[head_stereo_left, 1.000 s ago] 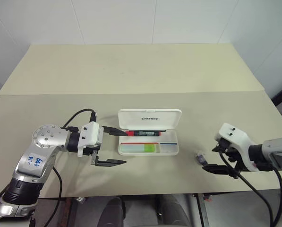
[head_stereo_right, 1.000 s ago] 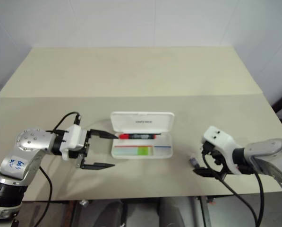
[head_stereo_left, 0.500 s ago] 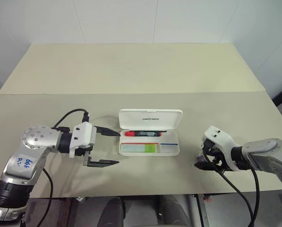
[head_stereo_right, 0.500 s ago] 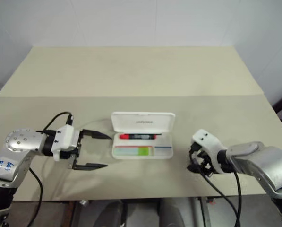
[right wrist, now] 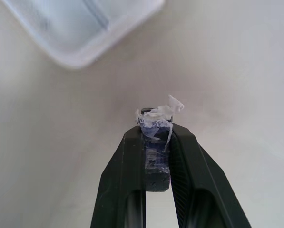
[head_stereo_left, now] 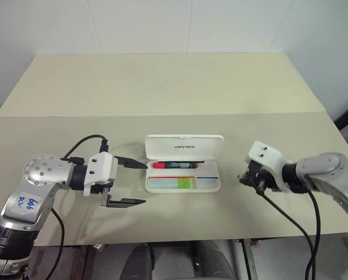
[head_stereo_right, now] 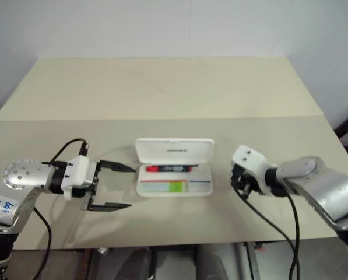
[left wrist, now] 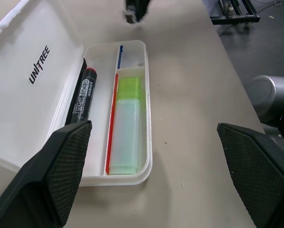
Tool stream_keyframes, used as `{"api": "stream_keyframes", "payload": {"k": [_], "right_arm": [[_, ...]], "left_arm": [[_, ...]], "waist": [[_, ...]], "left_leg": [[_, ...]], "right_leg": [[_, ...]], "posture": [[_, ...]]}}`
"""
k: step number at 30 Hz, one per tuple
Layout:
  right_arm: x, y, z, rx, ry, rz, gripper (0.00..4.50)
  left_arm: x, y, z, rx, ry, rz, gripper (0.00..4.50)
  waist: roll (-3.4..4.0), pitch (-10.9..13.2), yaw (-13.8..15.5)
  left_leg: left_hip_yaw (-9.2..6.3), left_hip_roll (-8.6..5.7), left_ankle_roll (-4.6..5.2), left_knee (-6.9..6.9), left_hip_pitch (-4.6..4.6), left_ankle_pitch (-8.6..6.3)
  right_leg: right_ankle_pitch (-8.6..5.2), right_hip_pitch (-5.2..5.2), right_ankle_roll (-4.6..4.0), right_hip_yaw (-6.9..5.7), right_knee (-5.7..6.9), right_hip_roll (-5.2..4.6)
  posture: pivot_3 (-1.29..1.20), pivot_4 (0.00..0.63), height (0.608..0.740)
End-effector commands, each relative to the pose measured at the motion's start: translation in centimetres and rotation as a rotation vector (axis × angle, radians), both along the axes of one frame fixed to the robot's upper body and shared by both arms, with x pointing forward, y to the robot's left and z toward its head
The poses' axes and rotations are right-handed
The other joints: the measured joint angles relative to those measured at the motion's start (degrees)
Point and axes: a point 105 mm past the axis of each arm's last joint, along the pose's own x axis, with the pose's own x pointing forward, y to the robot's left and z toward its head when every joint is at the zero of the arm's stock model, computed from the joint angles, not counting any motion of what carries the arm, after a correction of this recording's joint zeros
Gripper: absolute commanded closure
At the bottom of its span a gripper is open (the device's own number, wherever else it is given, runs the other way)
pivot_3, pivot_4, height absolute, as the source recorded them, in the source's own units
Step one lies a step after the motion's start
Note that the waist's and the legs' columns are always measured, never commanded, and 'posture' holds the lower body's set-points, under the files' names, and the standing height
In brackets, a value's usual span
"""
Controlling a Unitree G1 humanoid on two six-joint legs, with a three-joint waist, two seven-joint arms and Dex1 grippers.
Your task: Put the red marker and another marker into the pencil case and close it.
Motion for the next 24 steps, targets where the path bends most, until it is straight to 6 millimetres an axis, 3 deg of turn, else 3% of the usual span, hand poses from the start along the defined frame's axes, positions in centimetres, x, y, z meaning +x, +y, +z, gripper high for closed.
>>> {"api": "stream_keyframes", "payload": {"k": [1,6,13,24], "right_arm": [[0.0,2.1,1.4,0.012,-0.054,0.207,4.14],[0.2,4.1,1.6,0.023,-0.071,0.341,4.14],[-0.1,7.1,0.2,0.021,-0.038,0.462,4.14],[0.6,8.1,-1.1,-0.027,-0.003,0.529,4.14]], "left_arm": [[0.1,0.4,0.9,0.004,-0.044,0.012,0.0],[0.2,0.5,0.9,0.005,-0.048,0.024,0.0],[0.0,0.8,1.1,0.008,-0.057,0.045,0.0],[-0.2,0.9,1.4,0.018,-0.07,0.063,0.0]], "waist": [[0.0,0.0,0.07],[0.0,0.0,0.2],[0.0,0.0,0.1],[0.01,0.01,0.2]], "left_leg": [[0.01,0.07,-0.04,0.0,0.0,-0.03],[-0.02,0.3,-0.11,0.0,0.0,-0.22],[-0.01,0.31,-0.16,0.02,0.0,-0.28],[-0.02,0.32,-0.17,0.05,0.0,-0.28]], "right_leg": [[0.0,-0.01,0.0,0.0,0.0,0.08],[-0.07,-0.13,-0.12,-0.01,0.23,0.34],[-0.08,-0.18,-0.13,-0.01,0.3,0.35],[-0.12,-0.19,-0.2,-0.01,0.35,0.35]], "posture": [[0.0,0.15,0.74],[0.0,0.15,0.74],[0.0,0.15,0.74],[0.0,0.15,0.74]]}}
